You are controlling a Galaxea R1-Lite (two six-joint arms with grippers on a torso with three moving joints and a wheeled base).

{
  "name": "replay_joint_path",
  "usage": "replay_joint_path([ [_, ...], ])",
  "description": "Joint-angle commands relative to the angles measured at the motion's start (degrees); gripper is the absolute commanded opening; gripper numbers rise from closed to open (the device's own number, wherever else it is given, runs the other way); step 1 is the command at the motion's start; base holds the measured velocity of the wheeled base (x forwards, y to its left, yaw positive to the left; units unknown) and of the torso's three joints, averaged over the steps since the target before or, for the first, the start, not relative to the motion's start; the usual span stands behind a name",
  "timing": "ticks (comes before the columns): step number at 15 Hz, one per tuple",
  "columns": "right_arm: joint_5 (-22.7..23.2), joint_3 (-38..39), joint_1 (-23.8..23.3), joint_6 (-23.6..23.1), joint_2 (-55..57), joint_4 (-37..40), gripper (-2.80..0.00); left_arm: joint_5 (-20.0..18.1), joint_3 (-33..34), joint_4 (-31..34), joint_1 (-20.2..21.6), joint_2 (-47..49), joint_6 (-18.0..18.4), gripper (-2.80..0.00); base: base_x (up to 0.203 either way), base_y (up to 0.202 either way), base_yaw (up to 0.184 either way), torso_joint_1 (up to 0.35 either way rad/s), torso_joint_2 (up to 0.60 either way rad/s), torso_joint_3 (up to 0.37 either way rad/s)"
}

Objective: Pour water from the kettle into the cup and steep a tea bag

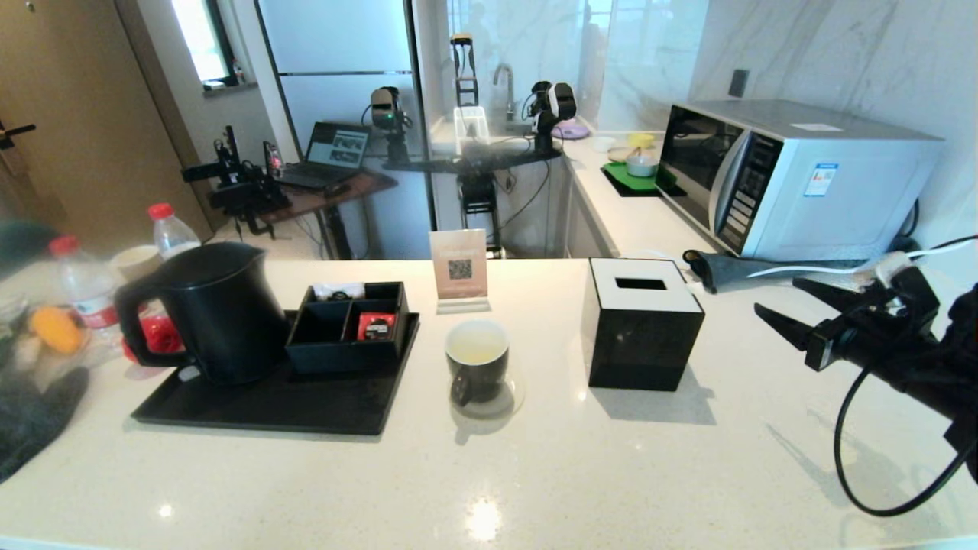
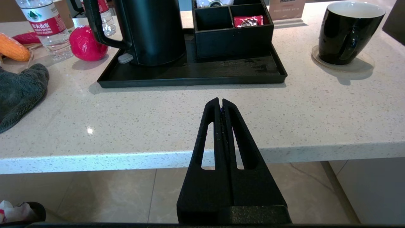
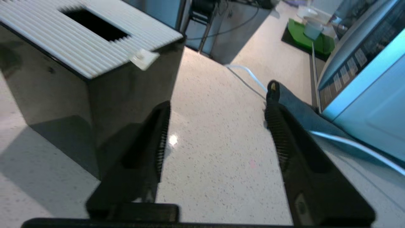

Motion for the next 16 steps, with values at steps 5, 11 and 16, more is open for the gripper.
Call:
replay_joint_path([
  [5, 0.63, 7.40, -0.73, 2.93, -8.09, -4.43, -2.80, -0.02, 0.00, -0.04, 0.00, -0.02, 0.04, -2.80, 0.000, 0.000, 0.000, 0.000, 0.00, 0.000],
  [11, 0.44, 16.70, -0.85, 2.80, -19.09, -4.13, -2.80, -0.02, 0.00, 0.04, 0.00, -0.02, 0.04, -2.80, 0.000, 0.000, 0.000, 0.000, 0.00, 0.000],
  [16, -1.67, 20.35, -0.88, 2.18, -27.95, -1.62, -2.80, -0.02, 0.00, 0.04, 0.00, -0.02, 0.04, -2.80, 0.000, 0.000, 0.000, 0.000, 0.00, 0.000],
])
